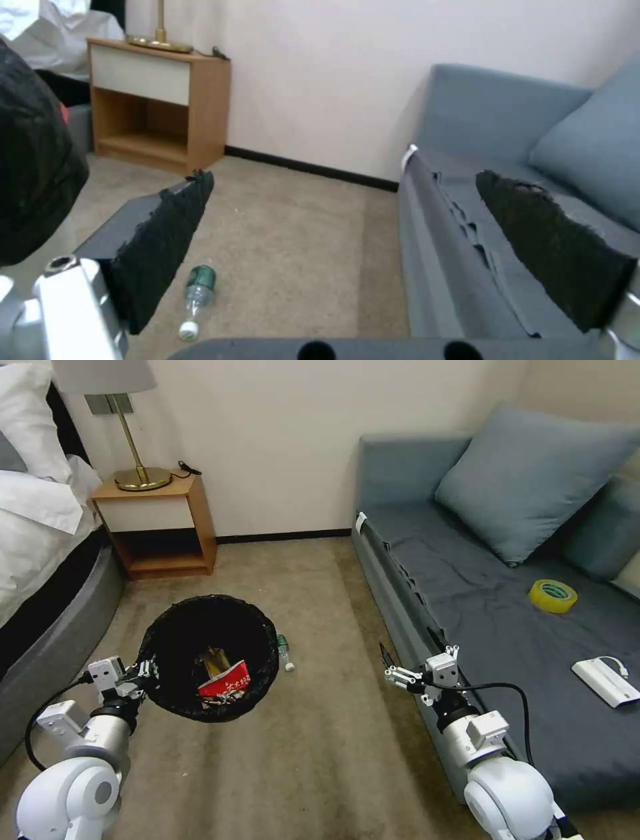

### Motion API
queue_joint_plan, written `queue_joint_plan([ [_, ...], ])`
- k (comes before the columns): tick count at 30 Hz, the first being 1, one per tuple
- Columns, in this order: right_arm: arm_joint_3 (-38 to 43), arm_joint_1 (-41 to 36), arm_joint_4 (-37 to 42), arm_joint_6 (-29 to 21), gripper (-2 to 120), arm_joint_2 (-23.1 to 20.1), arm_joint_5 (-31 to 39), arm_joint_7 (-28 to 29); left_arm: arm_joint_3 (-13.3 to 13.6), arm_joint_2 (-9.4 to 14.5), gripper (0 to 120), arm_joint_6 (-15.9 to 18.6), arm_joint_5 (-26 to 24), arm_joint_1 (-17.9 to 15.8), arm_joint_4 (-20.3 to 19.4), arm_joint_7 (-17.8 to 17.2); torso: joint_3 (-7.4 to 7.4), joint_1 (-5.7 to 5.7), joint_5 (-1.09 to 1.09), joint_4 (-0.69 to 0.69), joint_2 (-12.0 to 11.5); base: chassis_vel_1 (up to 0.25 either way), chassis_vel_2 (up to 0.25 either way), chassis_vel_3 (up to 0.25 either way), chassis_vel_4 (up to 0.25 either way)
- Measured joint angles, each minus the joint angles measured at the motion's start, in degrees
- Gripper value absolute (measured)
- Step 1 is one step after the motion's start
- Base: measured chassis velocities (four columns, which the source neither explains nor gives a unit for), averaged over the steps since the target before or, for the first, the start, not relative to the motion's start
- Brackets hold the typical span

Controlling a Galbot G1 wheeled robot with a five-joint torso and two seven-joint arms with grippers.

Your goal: Pick up the trash bin, then pick up the garbage on the floor and place it into the trash bin.

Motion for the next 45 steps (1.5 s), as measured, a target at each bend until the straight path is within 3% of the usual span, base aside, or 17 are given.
queue_joint_plan([
  [24,0.18,-0.48,0.00,1.72,100,-0.53,0.98,-1.51,-1.81,0.47,5,-1.41,-0.04,-0.02,-0.31,0.10,0.00,0.00,0.00,0.00,0.00,-0.001,0.001,0.002,-0.002],
  [45,-0.90,-0.34,-0.11,1.51,100,-0.66,2.02,-1.40,-2.09,0.62,5,-1.81,0.31,-0.27,-0.23,-1.14,0.00,0.00,0.00,0.00,0.00,-0.090,0.095,0.090,-0.087],
])
